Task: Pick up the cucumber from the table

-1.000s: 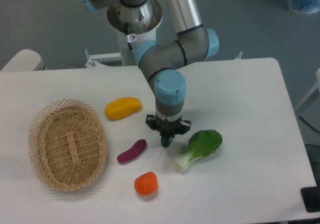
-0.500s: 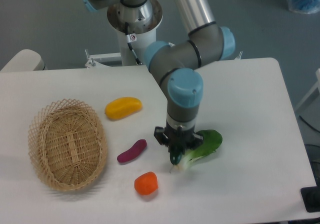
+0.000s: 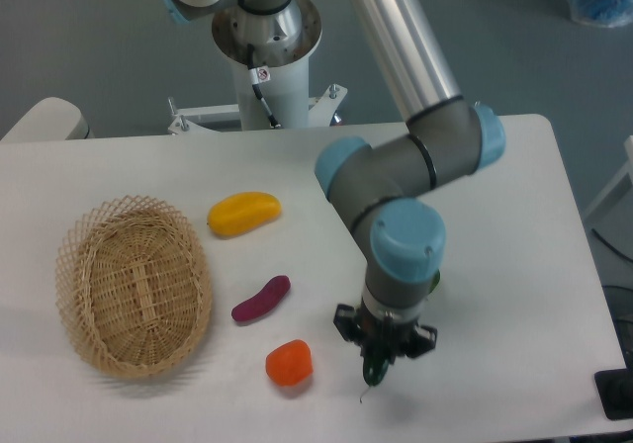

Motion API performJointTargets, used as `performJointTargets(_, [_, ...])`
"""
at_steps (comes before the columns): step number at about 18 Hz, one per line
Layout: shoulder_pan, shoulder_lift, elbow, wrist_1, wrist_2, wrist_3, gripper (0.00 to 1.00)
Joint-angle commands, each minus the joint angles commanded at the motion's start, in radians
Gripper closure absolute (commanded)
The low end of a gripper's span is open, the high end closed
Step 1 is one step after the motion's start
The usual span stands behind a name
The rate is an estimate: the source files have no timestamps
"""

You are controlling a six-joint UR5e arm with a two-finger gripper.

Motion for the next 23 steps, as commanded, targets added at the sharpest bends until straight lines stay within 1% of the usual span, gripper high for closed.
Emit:
performJointTargets(1, [0.002,-0.015,0.023,-0.003,0.000,0.020,0.67])
performJointTargets(2, [0.002,-0.025,0.046,-0.029,0.002,0.055,0.68])
performJointTargets(4, [0.015,-0.038,0.090,-0.106,0.003,0.147,0.68])
performJointTargets(5, [0.018,-0.045,0.104,-0.129,0.005,0.179,0.68])
performJointTargets(6, [0.021,-0.046,0.111,-0.139,0.006,0.201,0.68])
performJointTargets(11, [0.026,-0.054,0.120,-0.143,0.037,0.290,0.68])
performJointTargets(13, [0.026,-0.055,0.121,-0.143,0.061,0.307,0.68])
performJointTargets(15, [0.028,-0.057,0.121,-0.143,0.061,0.327,0.68])
performJointTargets(23, [0.026,-0.055,0.109,-0.132,0.064,0.339,0.68])
